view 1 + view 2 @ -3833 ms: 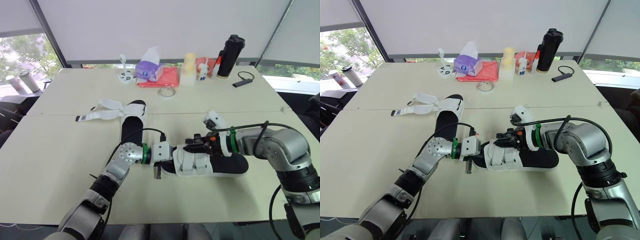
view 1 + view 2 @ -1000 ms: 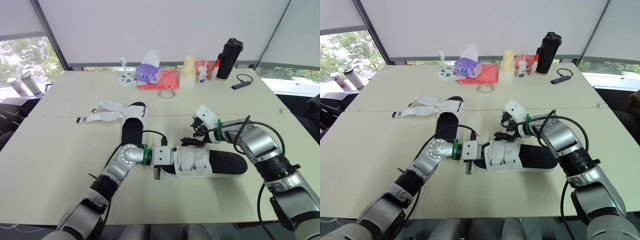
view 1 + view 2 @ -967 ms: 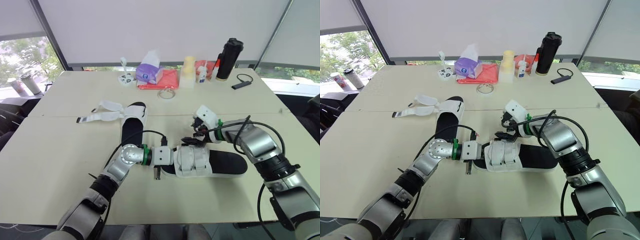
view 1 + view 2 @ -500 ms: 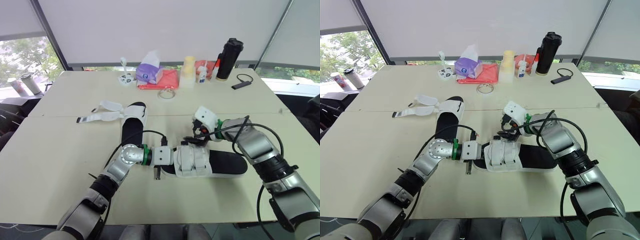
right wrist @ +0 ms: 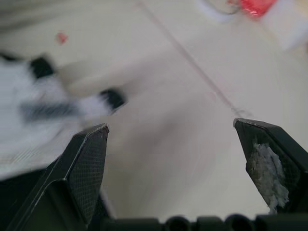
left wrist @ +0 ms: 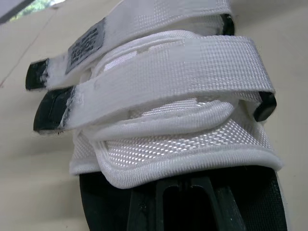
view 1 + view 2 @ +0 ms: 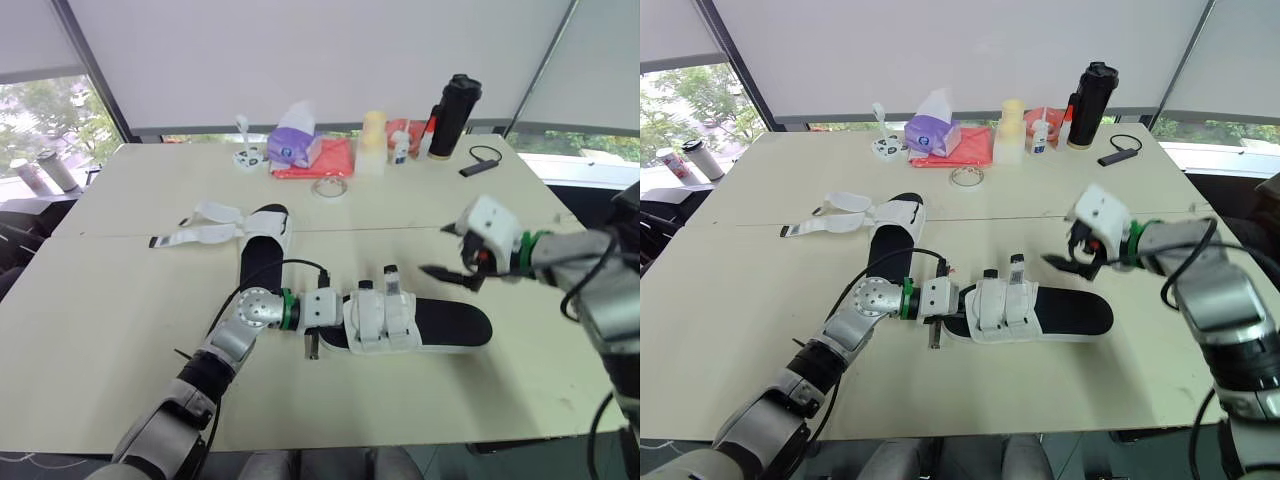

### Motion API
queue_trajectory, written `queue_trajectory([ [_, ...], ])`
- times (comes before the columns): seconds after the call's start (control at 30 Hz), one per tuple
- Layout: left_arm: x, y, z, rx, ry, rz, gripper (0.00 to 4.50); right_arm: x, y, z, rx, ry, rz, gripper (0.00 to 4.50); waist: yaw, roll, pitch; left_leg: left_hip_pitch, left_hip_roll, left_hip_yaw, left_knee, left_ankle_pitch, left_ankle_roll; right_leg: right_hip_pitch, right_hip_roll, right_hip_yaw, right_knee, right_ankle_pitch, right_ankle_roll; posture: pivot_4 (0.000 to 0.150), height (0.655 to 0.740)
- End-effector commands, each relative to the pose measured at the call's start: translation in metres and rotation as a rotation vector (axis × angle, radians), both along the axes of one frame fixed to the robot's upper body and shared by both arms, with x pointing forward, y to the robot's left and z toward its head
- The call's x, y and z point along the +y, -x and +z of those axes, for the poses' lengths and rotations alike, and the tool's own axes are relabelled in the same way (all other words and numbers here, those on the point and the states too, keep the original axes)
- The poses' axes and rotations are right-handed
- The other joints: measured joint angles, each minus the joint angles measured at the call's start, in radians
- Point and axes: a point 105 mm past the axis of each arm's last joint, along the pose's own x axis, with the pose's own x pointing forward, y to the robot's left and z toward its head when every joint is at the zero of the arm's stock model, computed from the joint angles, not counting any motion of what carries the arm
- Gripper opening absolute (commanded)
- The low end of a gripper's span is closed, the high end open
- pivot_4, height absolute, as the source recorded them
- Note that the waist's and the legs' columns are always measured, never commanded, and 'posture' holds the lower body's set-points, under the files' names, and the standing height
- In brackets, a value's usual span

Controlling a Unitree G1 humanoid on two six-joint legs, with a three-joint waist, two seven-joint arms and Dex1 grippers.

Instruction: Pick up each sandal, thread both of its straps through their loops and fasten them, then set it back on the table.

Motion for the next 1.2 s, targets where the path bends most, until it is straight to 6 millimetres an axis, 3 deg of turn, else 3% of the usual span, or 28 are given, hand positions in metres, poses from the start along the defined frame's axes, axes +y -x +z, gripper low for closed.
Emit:
queue_trajectory([
  [0.03,0.013,0.005,0.001,0.136,0.012,0.026,0.00,0.001,0.007,0.023,-0.181,0.128,0.063,4.44,-0.009,0.001,0.001,-0.002,0.000,0.000,0.000,0.000,0.000,-0.002,0.000,0.000,0.000,0.001,-0.002,0.150,0.7296],
  [0.13,0.019,0.009,0.023,0.209,0.084,0.030,0.00,0.002,0.017,0.015,-0.206,0.223,0.128,4.44,-0.014,0.002,0.003,-0.008,0.000,-0.001,0.000,0.002,0.003,-0.010,0.000,0.000,0.002,0.004,0.001,0.150,0.7296],
  [0.3,0.029,0.016,0.038,0.260,0.090,0.028,0.00,0.006,0.027,0.004,-0.226,0.300,0.220,4.44,-0.009,0.002,0.016,-0.010,-0.001,0.000,0.001,0.002,0.002,-0.014,0.000,0.000,0.010,0.003,0.002,0.150,0.7296],
  [0.47,0.057,0.015,0.071,0.365,0.168,0.092,0.00,0.031,0.037,-0.015,-0.338,0.389,0.454,4.44,-0.013,0.001,0.022,-0.009,0.000,-0.001,0.002,0.002,0.001,-0.013,0.000,0.000,0.011,0.002,-0.002,0.150,0.7296],
  [0.73,0.072,0.022,0.103,0.494,0.264,0.114,0.00,0.050,0.038,-0.022,-0.514,0.479,0.646,4.44,-0.011,-0.001,0.028,-0.009,-0.001,-0.002,0.003,0.004,0.000,-0.013,0.000,0.001,0.011,0.001,-0.002,0.150,0.7296],
  [0.93,0.076,0.021,0.109,0.494,0.277,0.153,0.00,0.072,0.039,-0.029,-0.653,0.496,0.795,4.44,-0.012,0.000,0.029,-0.009,-0.001,-0.002,0.002,0.005,-0.003,-0.014,0.000,0.001,0.012,0.002,-0.002,0.150,0.7296],
  [1.17,0.077,0.015,0.108,0.482,0.290,0.191,0.00,0.086,0.040,-0.040,-0.701,0.509,0.909,4.44,-0.012,0.000,0.029,-0.008,-0.001,-0.002,0.002,0.006,-0.004,-0.013,0.001,0.001,0.013,0.002,-0.002,0.150,0.7296],
  [1.2,0.077,0.014,0.107,0.473,0.286,0.200,0.00,0.087,0.039,-0.041,-0.701,0.509,0.916,4.21,-0.012,0.000,0.029,-0.008,-0.001,-0.002,0.002,0.006,-0.004,-0.013,0.001,0.001,0.013,0.002,-0.002,0.150,0.7296],
])
